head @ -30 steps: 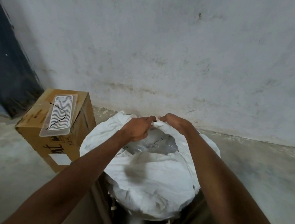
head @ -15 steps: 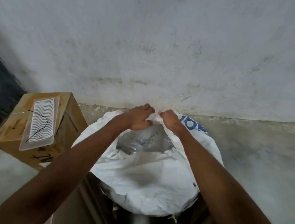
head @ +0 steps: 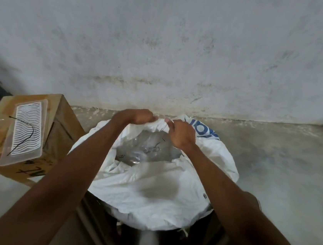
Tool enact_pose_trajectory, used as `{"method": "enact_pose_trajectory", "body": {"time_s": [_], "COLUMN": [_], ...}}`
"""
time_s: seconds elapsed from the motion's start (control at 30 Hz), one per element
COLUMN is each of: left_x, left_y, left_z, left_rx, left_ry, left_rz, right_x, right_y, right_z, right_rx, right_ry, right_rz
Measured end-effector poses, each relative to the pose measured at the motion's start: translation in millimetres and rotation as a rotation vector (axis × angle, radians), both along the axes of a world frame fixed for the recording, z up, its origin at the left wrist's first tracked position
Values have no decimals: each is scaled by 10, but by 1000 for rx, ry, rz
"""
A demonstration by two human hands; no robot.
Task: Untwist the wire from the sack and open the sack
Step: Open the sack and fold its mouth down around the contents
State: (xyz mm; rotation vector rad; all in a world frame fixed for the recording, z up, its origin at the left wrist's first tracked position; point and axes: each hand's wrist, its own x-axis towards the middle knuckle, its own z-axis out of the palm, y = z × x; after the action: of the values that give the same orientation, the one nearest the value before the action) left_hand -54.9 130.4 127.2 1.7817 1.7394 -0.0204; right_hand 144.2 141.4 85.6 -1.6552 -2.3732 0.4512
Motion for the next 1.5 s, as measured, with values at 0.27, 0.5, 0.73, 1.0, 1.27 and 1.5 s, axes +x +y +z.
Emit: {"method": "enact_pose_trajectory", "body": {"time_s": [0.27, 0.5, 0.73, 1.0, 1.27, 1.5], "left_x": [481, 350, 723, 1054, 879, 1070], "left_y": [-190, 84, -204, 11, 352, 173], "left_z": [-358, -340, -467, -547, -280, -308], "left_rx": [371, 101, 298, 501, -59, 529], "left_ry": [72, -134, 446, 338, 300, 196], "left_rz": [-84, 116, -203, -34, -107, -416], "right_x": [135, 259, 403, 492, 648, 842], "right_y": [335, -207, 83, 213, -255, 78], "right_z": [424, 53, 33, 392, -268, 334], "right_rx": [-720, 23, -433, -681, -100, -721], "right_ry": [215, -250, 36, 180, -150, 394], "right_rz": [48, 86, -101, -74, -277, -215]}}
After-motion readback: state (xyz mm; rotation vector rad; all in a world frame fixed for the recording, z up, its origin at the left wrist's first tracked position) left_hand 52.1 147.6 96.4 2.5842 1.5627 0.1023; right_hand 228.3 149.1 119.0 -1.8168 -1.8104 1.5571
